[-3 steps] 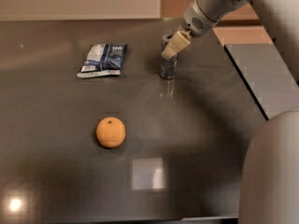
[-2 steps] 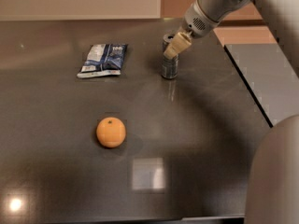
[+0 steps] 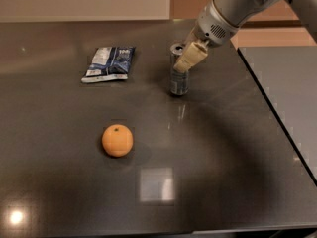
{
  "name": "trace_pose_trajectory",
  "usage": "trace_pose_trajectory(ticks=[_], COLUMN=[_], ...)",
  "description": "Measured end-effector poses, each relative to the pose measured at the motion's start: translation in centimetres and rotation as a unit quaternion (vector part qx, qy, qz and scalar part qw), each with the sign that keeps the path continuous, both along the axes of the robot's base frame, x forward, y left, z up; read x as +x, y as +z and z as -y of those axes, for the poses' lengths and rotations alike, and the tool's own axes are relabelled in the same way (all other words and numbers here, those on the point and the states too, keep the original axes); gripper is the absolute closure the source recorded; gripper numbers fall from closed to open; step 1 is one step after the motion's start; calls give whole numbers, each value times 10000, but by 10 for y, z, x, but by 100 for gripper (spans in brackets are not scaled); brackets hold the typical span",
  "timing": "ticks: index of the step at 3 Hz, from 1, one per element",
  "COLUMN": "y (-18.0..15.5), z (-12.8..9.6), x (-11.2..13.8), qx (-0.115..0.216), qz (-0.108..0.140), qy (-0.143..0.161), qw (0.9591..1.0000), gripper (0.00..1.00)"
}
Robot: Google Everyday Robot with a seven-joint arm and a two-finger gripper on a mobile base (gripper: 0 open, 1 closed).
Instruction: Move redbull can near orange
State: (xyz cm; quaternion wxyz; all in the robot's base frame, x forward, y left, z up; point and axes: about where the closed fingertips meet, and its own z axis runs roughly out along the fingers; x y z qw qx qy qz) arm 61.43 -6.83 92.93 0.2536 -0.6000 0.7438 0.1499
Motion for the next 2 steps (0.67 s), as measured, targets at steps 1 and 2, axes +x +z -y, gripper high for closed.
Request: trace_pose_trajectory(ticks=[1, 2], y=[4, 6], z=[-15, -29], x=[-62, -99], qx=[-19, -9], qz=[-39, -66], qy=[698, 1181], qw=[9976, 9930], gripper=[100, 100])
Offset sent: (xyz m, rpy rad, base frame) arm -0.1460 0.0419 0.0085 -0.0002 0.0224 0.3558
